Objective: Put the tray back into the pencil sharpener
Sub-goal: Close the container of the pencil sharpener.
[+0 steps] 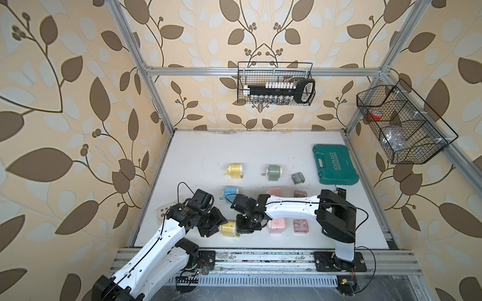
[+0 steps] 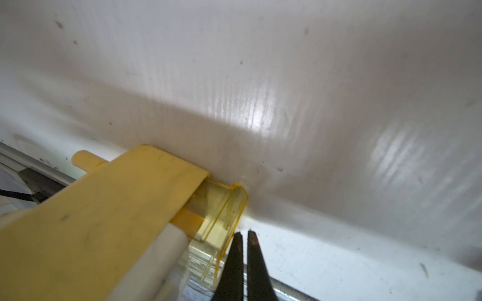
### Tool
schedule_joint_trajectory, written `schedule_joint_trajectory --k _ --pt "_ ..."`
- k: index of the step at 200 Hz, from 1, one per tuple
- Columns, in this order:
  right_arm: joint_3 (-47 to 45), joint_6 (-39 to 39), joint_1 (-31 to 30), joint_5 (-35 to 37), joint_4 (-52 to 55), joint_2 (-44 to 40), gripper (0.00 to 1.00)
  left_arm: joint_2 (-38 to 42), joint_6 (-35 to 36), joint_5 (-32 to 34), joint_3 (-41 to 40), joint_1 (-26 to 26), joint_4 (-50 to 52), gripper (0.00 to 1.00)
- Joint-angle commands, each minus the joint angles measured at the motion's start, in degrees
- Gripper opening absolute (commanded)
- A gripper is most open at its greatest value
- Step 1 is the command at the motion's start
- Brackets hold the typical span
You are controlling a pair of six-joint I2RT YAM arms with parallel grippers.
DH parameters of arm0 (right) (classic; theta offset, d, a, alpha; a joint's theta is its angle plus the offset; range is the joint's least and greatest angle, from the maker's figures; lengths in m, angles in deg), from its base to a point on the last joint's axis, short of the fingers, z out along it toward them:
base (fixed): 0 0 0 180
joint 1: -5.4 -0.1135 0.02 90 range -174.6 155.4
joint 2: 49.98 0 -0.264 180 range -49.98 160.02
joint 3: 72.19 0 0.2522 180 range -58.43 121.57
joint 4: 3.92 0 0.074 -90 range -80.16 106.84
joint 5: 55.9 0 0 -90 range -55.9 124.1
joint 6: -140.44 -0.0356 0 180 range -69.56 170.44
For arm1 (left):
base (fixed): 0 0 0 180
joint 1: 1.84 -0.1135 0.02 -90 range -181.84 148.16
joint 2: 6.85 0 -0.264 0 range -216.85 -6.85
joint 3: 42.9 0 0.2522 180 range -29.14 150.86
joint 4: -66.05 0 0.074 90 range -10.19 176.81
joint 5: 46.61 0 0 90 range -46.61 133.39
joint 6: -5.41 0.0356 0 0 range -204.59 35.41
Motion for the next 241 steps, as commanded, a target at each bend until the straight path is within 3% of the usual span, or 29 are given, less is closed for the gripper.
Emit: schedule_joint_trajectory --k 1,157,241 --pt "2.29 -1.08 -0.8 -1.49 -3.37 -0.19 0.02 -0.04 -0.27 -1.27 -1.4 0.18 2.38 0.52" --pt "-0.56 -6.56 -1.11 -2.53 -12.55 -1.24 0.0 0.8 -0.63 -1.3 -1.93 0.18 2.48 0.52" --pt "-0.62 -4.79 -0.77 -0.31 -8.03 -2.43 0.04 0.31 -0.54 -1.1 -1.27 0.18 2.39 0.54"
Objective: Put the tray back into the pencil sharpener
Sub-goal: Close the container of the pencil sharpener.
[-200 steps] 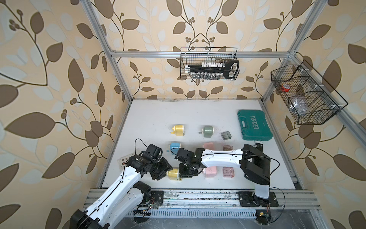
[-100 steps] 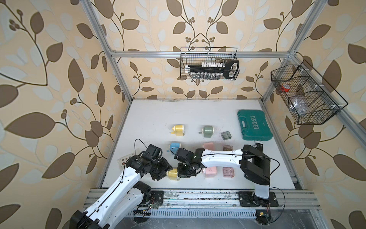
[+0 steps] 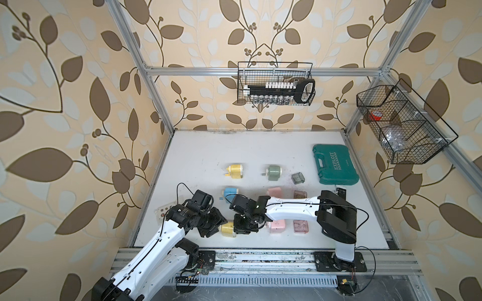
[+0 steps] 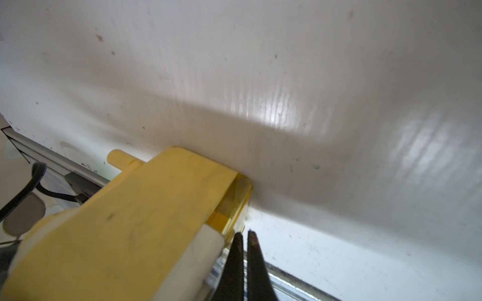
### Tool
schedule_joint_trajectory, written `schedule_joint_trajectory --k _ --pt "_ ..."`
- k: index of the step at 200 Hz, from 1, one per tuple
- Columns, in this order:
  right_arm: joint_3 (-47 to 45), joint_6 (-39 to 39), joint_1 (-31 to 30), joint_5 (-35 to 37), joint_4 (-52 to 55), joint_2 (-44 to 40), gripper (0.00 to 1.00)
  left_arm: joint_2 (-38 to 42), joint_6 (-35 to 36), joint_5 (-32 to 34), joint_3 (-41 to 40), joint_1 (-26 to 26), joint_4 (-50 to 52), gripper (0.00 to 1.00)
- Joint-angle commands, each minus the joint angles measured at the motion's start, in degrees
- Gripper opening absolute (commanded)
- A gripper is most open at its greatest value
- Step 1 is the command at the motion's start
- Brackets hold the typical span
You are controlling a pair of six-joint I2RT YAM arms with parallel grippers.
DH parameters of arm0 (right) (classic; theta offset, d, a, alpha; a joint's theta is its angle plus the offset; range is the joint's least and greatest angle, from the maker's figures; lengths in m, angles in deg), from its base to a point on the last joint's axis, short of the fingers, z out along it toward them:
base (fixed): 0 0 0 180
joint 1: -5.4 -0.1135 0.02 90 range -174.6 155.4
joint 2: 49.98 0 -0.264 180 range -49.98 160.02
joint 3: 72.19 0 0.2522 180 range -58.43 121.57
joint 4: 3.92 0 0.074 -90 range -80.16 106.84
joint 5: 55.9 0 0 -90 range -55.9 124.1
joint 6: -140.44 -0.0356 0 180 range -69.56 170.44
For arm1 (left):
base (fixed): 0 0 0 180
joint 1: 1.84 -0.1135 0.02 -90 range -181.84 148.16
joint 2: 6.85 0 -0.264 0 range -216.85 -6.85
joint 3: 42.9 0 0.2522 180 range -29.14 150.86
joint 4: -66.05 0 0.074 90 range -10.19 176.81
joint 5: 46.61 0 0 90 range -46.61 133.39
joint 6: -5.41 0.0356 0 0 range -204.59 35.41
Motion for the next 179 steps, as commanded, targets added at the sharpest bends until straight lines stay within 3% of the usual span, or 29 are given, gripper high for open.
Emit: schedule_joint_trajectory --k 1,61,179 --pt "0.5 1.04 -0.12 0.92 -2.74 -2.06 0.04 -0.66 0.32 -1.3 -0.59 0.27 2.83 0.54" --pt "0.18 1.9 -0.1 3.89 1.15 -2.85 0.12 -0.47 0.3 -0.85 0.47 0.27 3.09 0.57" --pt "1.21 2.29 -0.07 2.81 1.6 -1.25 0.14 -2.96 0.23 -0.85 3.62 0.27 1.29 0.6"
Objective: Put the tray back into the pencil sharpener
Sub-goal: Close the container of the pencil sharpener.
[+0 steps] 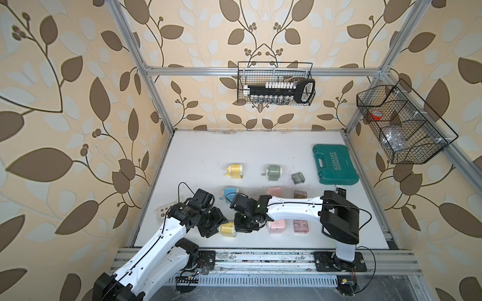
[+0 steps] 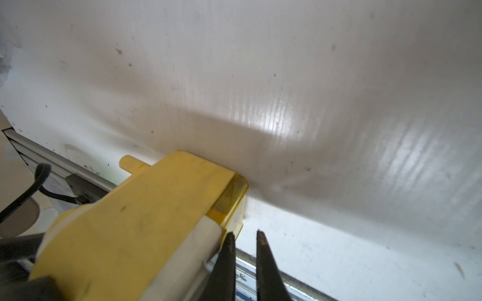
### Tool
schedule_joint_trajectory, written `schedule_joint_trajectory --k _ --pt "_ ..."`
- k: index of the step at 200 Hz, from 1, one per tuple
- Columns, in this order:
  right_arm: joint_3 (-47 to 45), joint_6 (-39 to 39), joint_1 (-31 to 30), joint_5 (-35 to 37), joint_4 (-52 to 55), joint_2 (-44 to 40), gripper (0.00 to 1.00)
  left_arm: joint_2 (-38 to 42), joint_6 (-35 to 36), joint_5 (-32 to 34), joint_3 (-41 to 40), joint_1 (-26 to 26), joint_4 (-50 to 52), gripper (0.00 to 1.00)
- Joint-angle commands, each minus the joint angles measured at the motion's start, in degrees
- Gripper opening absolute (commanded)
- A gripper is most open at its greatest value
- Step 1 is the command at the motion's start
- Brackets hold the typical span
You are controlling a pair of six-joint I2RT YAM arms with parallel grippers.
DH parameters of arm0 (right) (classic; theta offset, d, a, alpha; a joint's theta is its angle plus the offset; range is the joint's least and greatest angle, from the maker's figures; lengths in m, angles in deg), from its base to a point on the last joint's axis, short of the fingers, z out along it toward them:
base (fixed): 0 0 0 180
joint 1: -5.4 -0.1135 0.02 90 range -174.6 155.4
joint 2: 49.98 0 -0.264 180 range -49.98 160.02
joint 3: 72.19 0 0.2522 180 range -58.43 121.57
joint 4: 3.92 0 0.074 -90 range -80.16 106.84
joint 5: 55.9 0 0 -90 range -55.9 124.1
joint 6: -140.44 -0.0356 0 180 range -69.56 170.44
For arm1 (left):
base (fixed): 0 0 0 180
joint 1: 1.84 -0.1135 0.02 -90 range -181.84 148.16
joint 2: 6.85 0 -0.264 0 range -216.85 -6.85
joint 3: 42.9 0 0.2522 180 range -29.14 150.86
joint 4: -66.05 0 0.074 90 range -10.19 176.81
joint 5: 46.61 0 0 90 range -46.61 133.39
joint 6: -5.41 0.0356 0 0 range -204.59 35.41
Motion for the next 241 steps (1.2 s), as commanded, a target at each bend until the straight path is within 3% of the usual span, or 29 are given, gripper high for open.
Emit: schedule_joint_trajectory --k 1,241 --pt "1.19 0.7 -0.08 0.2 0.62 -0.06 0.14 -0.88 0.21 -0.72 2.71 0.24 1.05 0.6" --pt "3.41 2.82 0.72 3.19 5.01 -1.07 0.16 2.66 1.51 2.19 8.25 0.24 9.98 0.63"
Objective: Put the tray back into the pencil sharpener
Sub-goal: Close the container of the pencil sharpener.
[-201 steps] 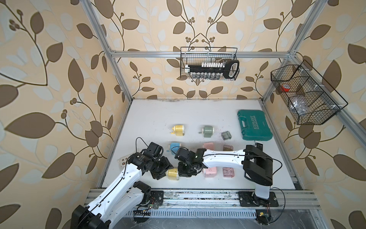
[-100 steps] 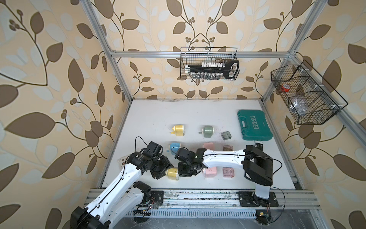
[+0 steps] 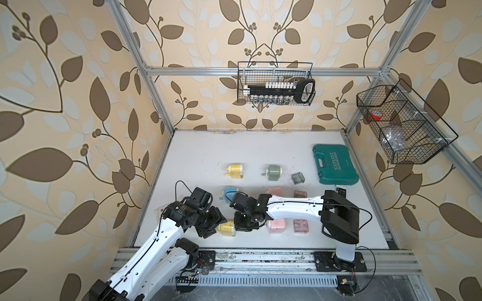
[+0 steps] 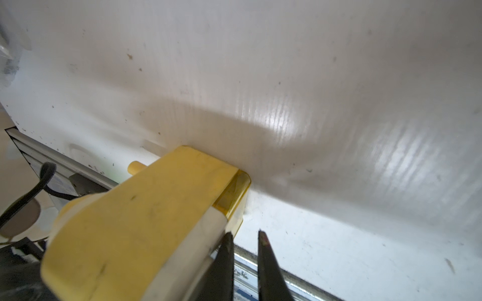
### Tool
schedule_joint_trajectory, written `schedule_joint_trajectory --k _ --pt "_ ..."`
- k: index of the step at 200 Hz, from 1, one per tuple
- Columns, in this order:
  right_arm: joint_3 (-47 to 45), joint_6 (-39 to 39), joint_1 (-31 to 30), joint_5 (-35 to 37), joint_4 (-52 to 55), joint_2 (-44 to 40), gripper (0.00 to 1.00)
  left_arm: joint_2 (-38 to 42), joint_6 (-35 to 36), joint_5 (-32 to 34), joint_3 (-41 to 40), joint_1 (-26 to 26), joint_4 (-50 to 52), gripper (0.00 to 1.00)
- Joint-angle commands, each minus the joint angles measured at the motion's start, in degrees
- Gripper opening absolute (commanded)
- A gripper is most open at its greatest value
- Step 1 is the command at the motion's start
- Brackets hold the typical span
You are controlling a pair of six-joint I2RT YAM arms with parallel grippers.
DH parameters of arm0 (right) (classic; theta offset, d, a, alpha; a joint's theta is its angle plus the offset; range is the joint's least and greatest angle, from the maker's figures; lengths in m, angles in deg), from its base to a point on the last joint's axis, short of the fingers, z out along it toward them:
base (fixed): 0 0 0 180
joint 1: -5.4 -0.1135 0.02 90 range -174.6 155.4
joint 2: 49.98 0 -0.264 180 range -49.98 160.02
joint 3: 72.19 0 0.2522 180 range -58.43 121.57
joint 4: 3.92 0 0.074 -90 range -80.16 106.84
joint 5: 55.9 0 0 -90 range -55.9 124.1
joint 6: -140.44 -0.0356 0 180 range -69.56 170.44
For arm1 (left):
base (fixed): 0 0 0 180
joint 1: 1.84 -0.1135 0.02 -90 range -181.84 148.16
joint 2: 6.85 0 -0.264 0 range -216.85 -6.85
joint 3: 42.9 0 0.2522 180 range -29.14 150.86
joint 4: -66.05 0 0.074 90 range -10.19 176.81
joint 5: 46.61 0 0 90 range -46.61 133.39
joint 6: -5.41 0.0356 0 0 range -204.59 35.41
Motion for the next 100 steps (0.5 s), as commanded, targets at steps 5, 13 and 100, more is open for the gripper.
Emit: schedule_joint_trajectory --k 5,13,100 --pt "1.93 1.83 0.27 3.3 3.61 -1.33 0.16 0.27 1.52 1.97 3.79 0.22 3.21 0.63" --pt "2.05 2.29 0.31 4.22 4.46 -1.79 0.16 0.05 1.91 2.6 4.62 0.22 3.75 0.63" --pt "3.58 6.75 0.27 16.51 14.61 -9.94 0.16 -4.42 8.73 9.59 14.69 0.13 5.57 0.63"
